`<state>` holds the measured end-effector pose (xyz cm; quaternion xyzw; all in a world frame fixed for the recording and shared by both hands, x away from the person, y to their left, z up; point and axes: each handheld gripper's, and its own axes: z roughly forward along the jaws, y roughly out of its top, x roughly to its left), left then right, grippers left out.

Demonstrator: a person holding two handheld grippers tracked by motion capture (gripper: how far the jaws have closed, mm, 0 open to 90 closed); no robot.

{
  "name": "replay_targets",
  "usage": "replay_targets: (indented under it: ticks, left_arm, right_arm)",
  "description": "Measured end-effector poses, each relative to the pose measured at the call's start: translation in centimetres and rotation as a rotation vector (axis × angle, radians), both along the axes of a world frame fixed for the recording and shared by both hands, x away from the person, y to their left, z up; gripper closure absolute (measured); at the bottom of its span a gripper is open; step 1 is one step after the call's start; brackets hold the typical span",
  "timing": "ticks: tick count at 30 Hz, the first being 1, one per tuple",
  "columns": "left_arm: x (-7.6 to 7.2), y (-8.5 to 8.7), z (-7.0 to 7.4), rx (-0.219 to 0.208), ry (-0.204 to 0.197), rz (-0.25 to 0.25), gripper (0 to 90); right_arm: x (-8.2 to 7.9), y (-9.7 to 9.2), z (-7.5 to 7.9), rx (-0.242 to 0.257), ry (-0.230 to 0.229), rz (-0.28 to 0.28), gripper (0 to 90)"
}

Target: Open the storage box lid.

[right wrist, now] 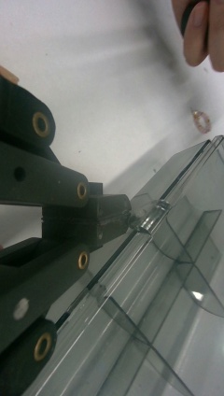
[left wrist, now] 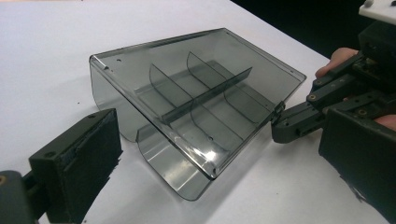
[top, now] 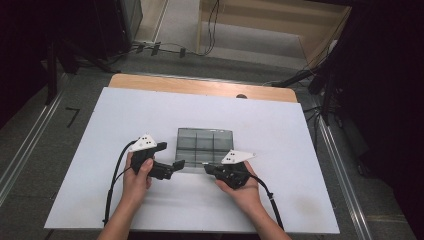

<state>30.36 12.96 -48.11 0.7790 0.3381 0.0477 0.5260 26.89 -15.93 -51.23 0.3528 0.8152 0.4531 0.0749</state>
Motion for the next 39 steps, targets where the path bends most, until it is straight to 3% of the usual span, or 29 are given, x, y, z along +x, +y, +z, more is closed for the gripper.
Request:
replay_targets:
  ticks: [10,16,19,25,33,39]
  left_arm:
    - [0.1,-0.1,-0.1,0.001,0.019,-0.008,0.0]
    - [0.1,0.1,0.0,-0.022,0.036,-0.028,1.7]
    - [0.1,0.0,0.0,0.008,0.043,0.01,6.0]
    - [0.1,0.1,0.1,0.062,0.027,0.037,23.9]
    - [0.0,0.2,0.1,0.074,0.031,-0.003,55.1]
    - [-0.2,0.0,0.2,0.038,0.024,-0.012,74.6]
  right_arm:
    - [-0.1,-0.3,0.8,0.024,-0.027,0.0,87.5]
    - [0.0,-0.5,1.4,0.046,-0.03,-0.003,87.6]
    - [0.1,-0.7,1.8,0.055,-0.041,-0.01,87.6]
    - [0.2,-1.0,2.4,0.062,-0.051,-0.018,87.6]
    - [0.2,-1.3,2.8,0.072,-0.07,-0.038,87.6]
    - [0.3,-1.5,3.0,0.081,-0.075,-0.044,87.6]
